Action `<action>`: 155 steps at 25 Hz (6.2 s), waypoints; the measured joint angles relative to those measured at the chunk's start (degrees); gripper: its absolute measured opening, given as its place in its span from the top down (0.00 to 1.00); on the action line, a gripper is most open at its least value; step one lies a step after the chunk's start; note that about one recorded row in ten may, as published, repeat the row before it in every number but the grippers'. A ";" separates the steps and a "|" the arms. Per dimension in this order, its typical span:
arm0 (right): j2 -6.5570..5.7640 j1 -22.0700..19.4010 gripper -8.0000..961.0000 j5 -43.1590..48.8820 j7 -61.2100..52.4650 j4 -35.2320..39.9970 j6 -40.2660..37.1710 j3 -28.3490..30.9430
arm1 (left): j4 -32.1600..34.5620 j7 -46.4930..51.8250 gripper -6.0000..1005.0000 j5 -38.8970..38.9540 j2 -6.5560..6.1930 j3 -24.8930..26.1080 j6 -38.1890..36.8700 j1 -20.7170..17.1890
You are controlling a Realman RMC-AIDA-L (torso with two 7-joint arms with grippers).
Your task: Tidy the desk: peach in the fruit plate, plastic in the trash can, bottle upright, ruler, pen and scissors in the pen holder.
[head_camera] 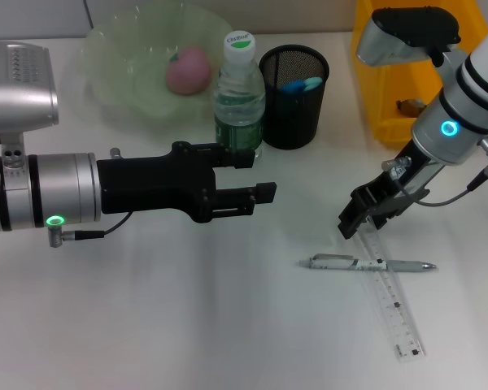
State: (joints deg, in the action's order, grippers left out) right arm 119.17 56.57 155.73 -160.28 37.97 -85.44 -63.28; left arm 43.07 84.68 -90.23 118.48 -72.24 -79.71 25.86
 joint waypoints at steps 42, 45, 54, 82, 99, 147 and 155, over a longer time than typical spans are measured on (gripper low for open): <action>0.21 0.61 0.46 0.08 -0.37 -0.18 -0.42 -1.67 | -0.44 -0.04 0.34 0.05 0.09 0.09 -0.01 -0.06; 0.26 0.59 0.46 0.07 -0.33 -0.18 -0.35 -1.67 | -0.44 -0.04 0.34 0.05 0.09 0.09 -0.01 0.09; 0.27 0.32 0.46 0.01 -0.12 -0.22 0.00 -1.67 | -0.46 -0.04 0.34 0.05 0.09 0.09 0.44 0.22; 0.29 0.65 0.46 0.01 0.06 -0.79 0.88 -3.07 | -0.63 -0.13 0.34 0.06 0.09 0.09 0.88 0.28; 0.44 1.06 0.56 -0.71 0.83 -1.00 0.35 -4.36 | -0.61 -0.13 0.34 0.06 0.09 0.09 0.87 0.42; 0.45 0.75 0.58 -3.17 1.38 0.28 -0.39 -4.50 | -0.61 -0.75 0.34 0.06 0.17 0.09 0.99 0.21; 0.45 0.53 0.58 -3.17 1.78 0.53 -0.17 -4.48 | -0.74 -0.75 0.34 0.06 0.17 0.09 1.28 0.38</action>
State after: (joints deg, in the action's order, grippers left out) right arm 119.62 57.09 152.56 -158.50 38.49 -85.61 -67.76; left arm 42.33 83.93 -90.17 118.65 -72.16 -78.43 26.23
